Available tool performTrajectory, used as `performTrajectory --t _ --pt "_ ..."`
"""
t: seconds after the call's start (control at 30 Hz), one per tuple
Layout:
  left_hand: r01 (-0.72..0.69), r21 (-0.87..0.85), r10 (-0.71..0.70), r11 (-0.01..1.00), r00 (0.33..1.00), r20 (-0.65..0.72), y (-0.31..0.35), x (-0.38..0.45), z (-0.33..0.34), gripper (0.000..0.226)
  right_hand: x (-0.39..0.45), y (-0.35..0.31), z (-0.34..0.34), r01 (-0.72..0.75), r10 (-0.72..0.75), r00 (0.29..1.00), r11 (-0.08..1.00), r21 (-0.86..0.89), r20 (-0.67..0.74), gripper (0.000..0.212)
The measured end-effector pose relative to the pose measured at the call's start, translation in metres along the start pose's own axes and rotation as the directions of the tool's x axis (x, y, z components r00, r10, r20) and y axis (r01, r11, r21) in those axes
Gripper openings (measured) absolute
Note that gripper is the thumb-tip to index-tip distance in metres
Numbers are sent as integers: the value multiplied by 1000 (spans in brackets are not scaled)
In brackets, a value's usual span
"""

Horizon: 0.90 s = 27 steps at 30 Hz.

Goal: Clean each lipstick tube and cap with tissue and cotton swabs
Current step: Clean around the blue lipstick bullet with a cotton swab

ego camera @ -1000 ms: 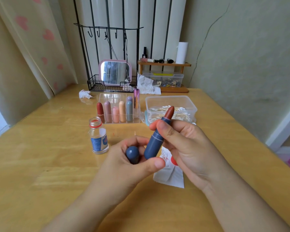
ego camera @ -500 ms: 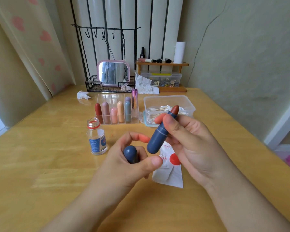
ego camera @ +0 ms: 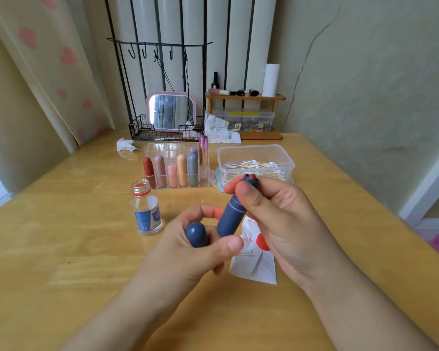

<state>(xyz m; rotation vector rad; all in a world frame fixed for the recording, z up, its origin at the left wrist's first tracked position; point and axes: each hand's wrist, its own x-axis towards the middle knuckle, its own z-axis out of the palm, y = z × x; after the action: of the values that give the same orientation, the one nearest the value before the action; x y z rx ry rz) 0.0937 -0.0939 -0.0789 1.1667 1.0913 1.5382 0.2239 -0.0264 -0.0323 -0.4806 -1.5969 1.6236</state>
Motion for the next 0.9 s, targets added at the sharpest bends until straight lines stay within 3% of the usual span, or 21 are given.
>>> performTrajectory --t 0.13,0.2,0.27,0.33,0.4,0.5,0.53,0.63,0.77,0.9 --pt "-25 90 23 996 999 27 1 0 -2 27 -3 -2 3 5 -4 999 999 -44 32 19" --pt "6 30 -12 1000 984 180 5 0 -7 30 -2 0 1 20 -20 995 1000 2 99 14" --pt "66 -78 -32 995 927 373 7 -2 -10 39 -1 3 -1 4 -25 978 995 100 209 18" --pt "109 -149 -31 983 893 449 7 -3 -9 39 -2 4 -3 -37 -4 966 987 157 259 23" --pt "104 -137 -42 985 918 395 5 -2 -6 42 -1 4 -5 -37 15 980 994 105 200 21" --pt "105 -95 -81 990 971 224 3 1 -9 72 2 4 -7 -17 15 998 999 39 53 15" --pt "93 -66 -80 994 981 179 3 2 -10 70 1 3 -6 -6 5 999 1000 23 39 18" --pt "36 30 -40 999 993 111 3 3 -9 32 -3 -1 0 3 -1 998 999 -40 58 16" --pt "10 64 -19 998 990 138 5 1 -11 19 -5 -4 2 -32 35 993 999 -30 114 17" --pt "51 42 -61 998 954 293 12 -1 -13 13 -4 -3 -1 -57 37 977 994 89 211 11"
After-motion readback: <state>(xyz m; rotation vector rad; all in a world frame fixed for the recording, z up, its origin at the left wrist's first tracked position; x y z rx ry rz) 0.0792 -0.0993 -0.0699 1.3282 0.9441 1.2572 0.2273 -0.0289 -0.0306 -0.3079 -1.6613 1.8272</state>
